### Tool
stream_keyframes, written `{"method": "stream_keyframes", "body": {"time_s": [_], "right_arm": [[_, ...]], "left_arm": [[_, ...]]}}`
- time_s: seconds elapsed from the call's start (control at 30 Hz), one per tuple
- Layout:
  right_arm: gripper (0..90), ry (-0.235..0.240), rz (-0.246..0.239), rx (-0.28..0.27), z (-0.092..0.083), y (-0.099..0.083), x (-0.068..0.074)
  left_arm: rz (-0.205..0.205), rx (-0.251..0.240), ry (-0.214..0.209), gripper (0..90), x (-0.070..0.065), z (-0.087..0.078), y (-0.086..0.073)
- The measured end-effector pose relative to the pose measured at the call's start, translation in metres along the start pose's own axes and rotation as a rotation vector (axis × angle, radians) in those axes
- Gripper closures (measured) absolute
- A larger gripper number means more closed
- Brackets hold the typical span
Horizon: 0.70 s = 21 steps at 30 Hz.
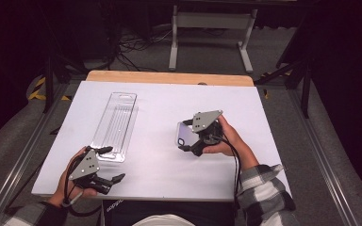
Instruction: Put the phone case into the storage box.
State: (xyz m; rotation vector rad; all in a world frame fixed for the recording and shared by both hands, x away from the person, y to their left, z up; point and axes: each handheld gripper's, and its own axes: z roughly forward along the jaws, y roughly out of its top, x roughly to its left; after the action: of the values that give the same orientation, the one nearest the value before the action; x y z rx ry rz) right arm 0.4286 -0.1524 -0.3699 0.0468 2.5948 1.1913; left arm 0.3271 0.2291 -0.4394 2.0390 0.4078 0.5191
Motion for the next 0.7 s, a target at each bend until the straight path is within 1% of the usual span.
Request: {"method": "stream_keyframes", "body": {"time_s": [0.03,0.1,0.2,0.3,0.4,0.43,0.47,0.53,0.6,0.67,0.7], "right_arm": [[17.0,-0.004,-0.004,-0.004,0.0,0.001,0.001],[16.9,-0.01,-0.009,-0.015,0.0,0.002,0.004],[16.9,0.008,-0.004,-0.05,0.0,0.002,0.006],[16.9,0.007,0.005,-0.066,0.0,0.002,0.008],[17.0,0.015,0.013,-0.094,-0.002,0.002,0.008],[17.0,0.015,0.013,-0.094,-0.002,0.002,0.008],[16.9,0.032,0.022,-0.118,-0.003,0.002,0.008],[17.0,0.034,0.026,-0.124,-0.004,0.002,0.008],[17.0,0.057,0.042,-0.145,-0.005,0.001,0.007],[17.0,0.075,0.046,-0.164,-0.005,0.0,0.007],[16.9,0.085,0.049,-0.177,-0.005,0.0,0.007]], "left_arm": [[0.004,0.0,0.0,4.2,0.001,0.0,0.0],[-0.003,-0.001,0.005,4.5,0.0,0.0,0.0],[-0.007,0.003,0.011,4.9,0.0,0.0,0.001],[-0.007,0.005,0.02,5.5,0.0,0.001,0.001],[-0.013,0.003,0.025,6.5,-0.001,0.001,0.001],[-0.011,0.004,0.028,6.5,0.0,0.001,0.002],[-0.011,0.004,0.04,7.1,-0.001,0.001,0.002],[-0.018,-0.001,0.046,7.7,-0.001,0.001,0.003],[-0.018,-0.006,0.057,8.8,-0.002,0.002,0.005],[-0.017,-0.012,0.073,10.8,-0.002,0.003,0.01],[-0.009,-0.021,0.074,11.6,-0.002,0.004,0.013]]}}
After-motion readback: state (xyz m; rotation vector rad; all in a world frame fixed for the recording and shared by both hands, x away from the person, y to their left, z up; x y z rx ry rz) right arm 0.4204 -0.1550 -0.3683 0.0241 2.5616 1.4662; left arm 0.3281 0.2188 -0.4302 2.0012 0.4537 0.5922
